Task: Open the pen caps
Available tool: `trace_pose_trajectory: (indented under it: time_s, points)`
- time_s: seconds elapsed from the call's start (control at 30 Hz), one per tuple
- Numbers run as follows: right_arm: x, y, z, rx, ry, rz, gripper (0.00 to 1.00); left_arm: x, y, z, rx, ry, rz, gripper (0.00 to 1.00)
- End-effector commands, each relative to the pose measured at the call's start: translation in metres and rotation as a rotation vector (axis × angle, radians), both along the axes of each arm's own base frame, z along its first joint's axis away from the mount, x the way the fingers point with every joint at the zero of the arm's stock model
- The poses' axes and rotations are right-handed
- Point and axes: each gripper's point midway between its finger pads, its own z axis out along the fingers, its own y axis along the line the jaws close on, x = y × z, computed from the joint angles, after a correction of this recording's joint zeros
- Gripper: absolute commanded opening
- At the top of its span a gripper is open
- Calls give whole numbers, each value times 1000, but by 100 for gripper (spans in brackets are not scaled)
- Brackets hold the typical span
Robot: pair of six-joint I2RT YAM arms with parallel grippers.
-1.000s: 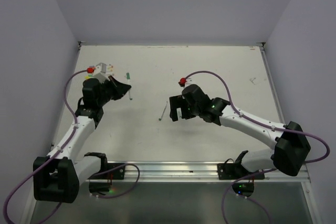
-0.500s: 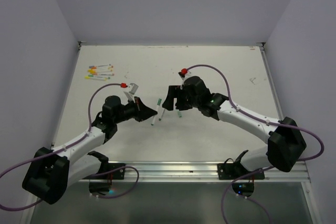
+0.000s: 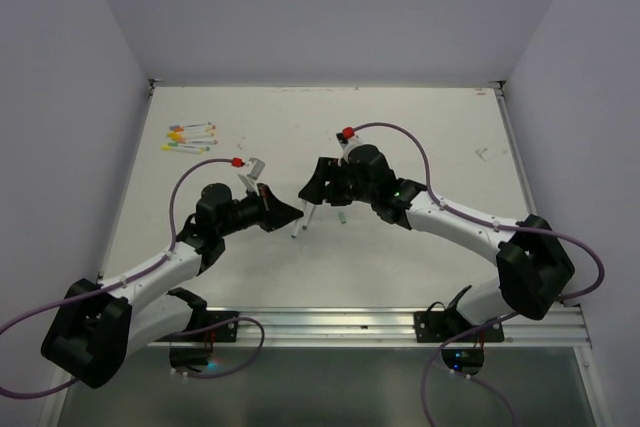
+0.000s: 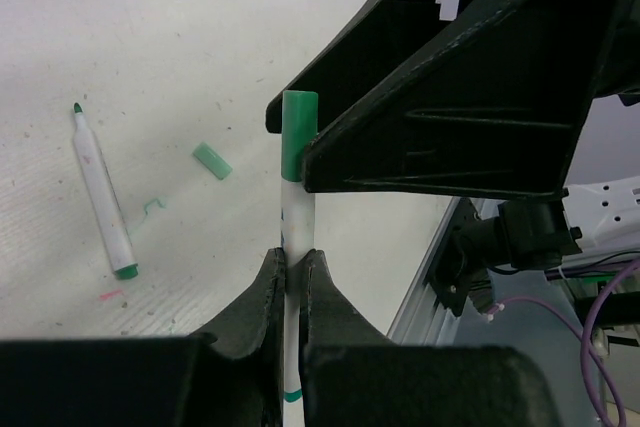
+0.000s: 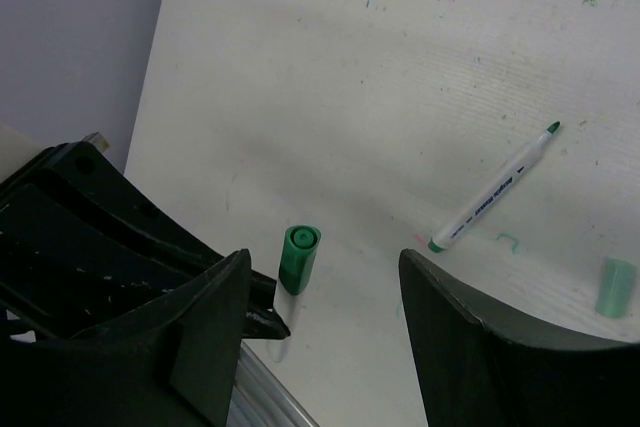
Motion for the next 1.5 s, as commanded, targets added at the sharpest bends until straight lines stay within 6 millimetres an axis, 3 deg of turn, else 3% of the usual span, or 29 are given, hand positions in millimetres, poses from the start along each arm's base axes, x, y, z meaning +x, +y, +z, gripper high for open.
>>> trace_pose_trajectory:
  time_s: [0.0,0.4,0.53,0.67,0.73,0.77,0.87,1.13,1.33,1.4,1.47]
  points:
    - [4,11,8,59,-15,9,63,2,-5,16,-40,-49,-2,0]
    - [9,16,4,72,-27,12,37,0,-8,18,-41,-47,-16,0]
    - [7,18,-2,70,-6,19,0,0,-9,19,-46,-47,-21,0]
    - [5,17,-7,74,8,11,0,0,-9,19,-46,-45,-21,1]
    - [4,15,-5,82,7,2,0,0,-8,19,-37,-48,-18,20]
    - [4,13,-1,88,1,-5,0,0,-7,17,-33,-45,-11,36]
    - [1,11,5,102,4,-8,0,-1,-5,14,-30,-51,-4,48]
    - [-3,14,24,171,9,-12,0,-10,-11,2,-53,-19,-50,49]
    - [-2,20,24,205,26,0,0,-19,-22,7,-70,-24,-119,46]
    - [-5,23,23,214,40,9,0,-20,-24,7,-69,-29,-132,40]
    - [-7,24,22,233,44,15,0,-19,-25,4,-55,-9,-135,21]
